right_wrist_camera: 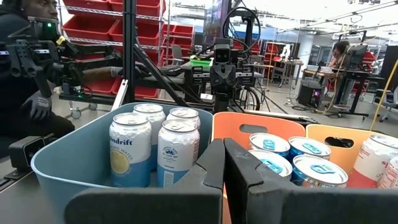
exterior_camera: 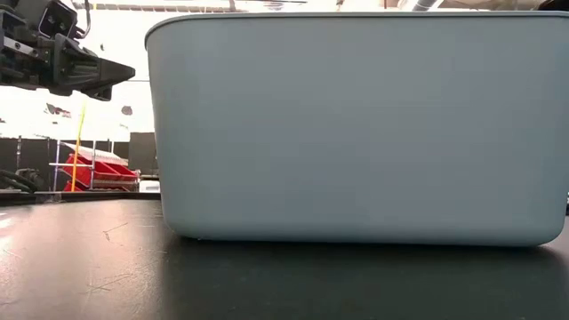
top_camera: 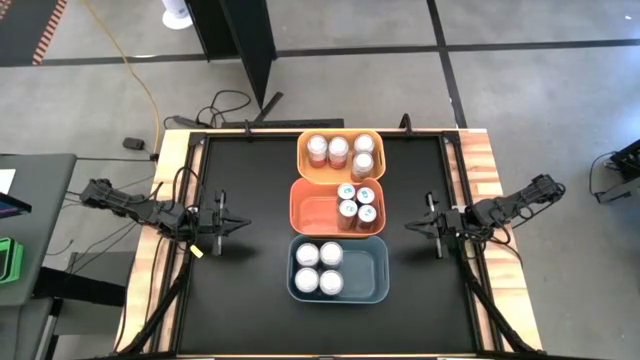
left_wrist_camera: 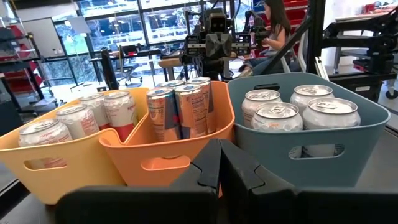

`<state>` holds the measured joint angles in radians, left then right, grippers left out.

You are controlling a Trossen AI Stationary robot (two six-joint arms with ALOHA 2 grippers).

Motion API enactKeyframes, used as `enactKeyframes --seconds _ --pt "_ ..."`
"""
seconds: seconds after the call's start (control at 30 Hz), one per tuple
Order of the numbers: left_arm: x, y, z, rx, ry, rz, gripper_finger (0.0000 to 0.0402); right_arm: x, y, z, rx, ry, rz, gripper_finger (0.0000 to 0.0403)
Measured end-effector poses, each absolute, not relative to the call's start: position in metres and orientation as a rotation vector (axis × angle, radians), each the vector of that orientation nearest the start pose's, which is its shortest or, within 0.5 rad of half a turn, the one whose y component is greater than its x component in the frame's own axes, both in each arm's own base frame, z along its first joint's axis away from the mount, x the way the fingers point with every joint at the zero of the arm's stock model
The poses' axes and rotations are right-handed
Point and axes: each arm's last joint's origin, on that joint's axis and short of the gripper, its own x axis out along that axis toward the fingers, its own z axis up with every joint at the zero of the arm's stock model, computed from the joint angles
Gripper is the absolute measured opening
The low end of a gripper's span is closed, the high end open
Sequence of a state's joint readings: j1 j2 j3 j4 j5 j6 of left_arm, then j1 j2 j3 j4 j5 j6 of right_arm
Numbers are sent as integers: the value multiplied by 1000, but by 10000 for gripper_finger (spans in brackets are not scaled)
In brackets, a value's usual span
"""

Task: Sort soda cans
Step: Return to Home Position

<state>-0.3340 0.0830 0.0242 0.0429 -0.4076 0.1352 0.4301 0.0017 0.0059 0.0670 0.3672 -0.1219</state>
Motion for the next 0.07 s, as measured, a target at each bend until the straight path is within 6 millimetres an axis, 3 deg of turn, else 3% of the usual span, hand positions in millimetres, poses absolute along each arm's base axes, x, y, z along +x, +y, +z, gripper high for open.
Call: enactKeyframes --seconds 0.07 --pt "98 -22 169 141 19 72 0 91 30 172 -94 -70 59 22"
